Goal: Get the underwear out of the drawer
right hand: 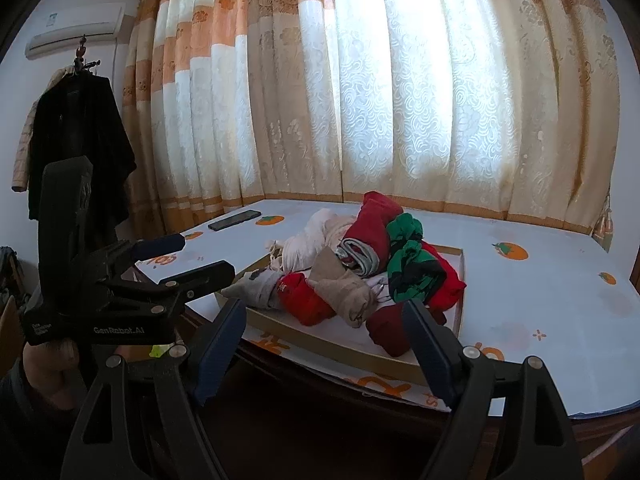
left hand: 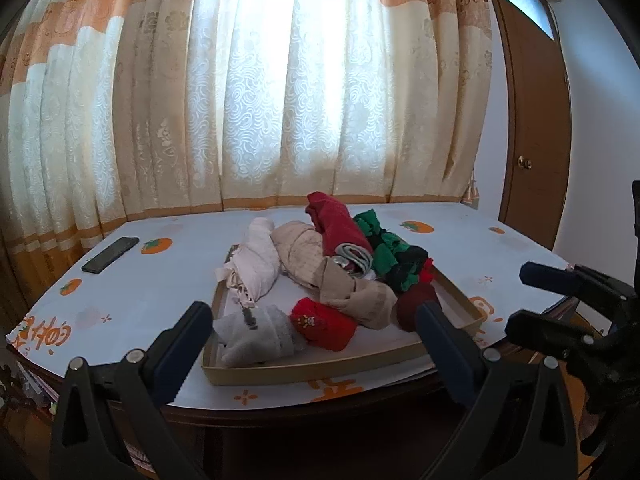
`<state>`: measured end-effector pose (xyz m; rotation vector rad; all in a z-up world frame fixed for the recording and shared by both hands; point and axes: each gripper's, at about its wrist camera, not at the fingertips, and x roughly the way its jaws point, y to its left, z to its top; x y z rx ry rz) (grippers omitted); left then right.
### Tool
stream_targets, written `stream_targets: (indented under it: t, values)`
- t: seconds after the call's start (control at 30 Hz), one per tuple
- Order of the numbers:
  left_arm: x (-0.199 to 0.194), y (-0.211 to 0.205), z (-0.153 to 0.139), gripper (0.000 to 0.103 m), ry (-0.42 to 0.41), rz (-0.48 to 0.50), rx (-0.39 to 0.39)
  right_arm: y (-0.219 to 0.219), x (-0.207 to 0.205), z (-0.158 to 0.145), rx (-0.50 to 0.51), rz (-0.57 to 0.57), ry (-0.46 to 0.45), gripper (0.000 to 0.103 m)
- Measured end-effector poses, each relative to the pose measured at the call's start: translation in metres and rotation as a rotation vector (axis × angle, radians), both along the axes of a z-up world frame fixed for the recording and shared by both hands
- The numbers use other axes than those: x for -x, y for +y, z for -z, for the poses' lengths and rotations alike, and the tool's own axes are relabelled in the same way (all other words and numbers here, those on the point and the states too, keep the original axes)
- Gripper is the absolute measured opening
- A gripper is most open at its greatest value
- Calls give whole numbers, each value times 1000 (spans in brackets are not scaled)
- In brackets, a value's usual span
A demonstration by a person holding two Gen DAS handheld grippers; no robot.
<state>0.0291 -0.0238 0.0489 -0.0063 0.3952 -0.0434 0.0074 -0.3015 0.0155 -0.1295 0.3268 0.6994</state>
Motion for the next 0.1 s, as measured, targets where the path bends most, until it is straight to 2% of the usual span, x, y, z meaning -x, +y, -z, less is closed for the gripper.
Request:
stream_targets:
  t: [0.1]
  values:
    - [0, 0, 0, 103, -5, 1, -1, 2, -1, 2, 5, -4, 5, 82]
